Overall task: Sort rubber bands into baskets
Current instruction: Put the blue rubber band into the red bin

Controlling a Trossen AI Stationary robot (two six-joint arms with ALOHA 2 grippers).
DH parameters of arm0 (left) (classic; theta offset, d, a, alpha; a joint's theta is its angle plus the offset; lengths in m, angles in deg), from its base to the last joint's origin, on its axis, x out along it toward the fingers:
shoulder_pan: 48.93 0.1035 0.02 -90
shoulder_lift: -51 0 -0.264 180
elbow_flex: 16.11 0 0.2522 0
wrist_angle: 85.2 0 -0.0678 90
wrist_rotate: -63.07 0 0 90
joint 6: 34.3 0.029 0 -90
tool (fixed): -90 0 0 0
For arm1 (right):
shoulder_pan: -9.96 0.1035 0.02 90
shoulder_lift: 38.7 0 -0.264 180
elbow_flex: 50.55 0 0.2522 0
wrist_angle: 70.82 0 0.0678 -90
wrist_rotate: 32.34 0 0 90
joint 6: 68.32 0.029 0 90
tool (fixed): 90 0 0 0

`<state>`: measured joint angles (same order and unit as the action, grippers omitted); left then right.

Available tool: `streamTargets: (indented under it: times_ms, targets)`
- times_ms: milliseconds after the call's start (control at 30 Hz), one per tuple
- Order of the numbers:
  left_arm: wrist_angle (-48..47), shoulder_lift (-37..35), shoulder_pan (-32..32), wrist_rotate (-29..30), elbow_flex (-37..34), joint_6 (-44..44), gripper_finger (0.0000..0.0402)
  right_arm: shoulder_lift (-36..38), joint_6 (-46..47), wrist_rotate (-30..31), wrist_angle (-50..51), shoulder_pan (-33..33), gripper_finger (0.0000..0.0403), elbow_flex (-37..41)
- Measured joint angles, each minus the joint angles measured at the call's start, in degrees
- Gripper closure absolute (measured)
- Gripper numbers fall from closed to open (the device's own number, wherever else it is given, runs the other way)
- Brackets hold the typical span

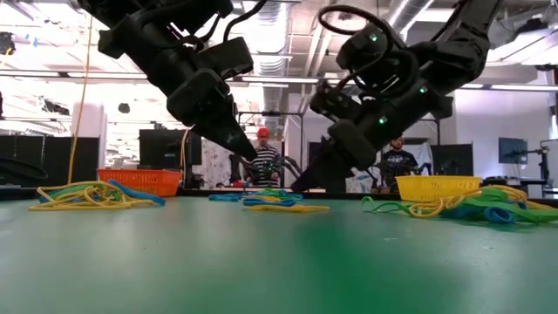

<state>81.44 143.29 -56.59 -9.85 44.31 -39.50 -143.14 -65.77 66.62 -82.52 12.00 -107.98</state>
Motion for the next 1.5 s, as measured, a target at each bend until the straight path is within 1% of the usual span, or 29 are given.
streamTargets:
  times_ms: [100,233,367,467,533,667,900,1500]
  targets:
    - [0.7,0.4,0.0,0.0,0.0,0.1,0.0261,-0.1,0.3,-1.5,0.0,0.1,0.0207,0.0]
    - [1.0,1.2,0.0,0.0,0.0,0.0,0.0261,-3.1,0.9,-1.6,-0.4,0.1,0.0207,0.0]
    - [1.1,1.7,-0.1,-0.2,0.0,-0.4,0.0261,-4.8,1.0,1.2,-0.8,0.0,0.0208,-1.7]
    - [0.8,1.6,-0.2,-0.4,0.0,-1.0,0.0261,-5.3,0.5,1.4,-0.7,0.0,0.0215,-3.0]
    - [0.8,1.6,-0.2,-0.4,0.0,-1.0,0.0261,-5.4,0.4,1.2,-0.6,0.0,0.0223,-3.5]
    - [0.6,1.6,-0.2,-0.3,0.0,-1.0,0.0261,-6.6,0.8,-1.4,-0.6,-0.3,0.0243,-4.0]
    - [0.7,1.6,-0.2,-0.3,0.0,-1.1,0.0261,-7.3,1.8,-1.5,-1.2,-0.3,0.0281,-4.2]
    - [0.5,1.6,-0.2,-0.4,0.0,-1.5,0.0261,-7.1,-0.1,-1.3,-1.6,-0.3,0.0354,-4.5]
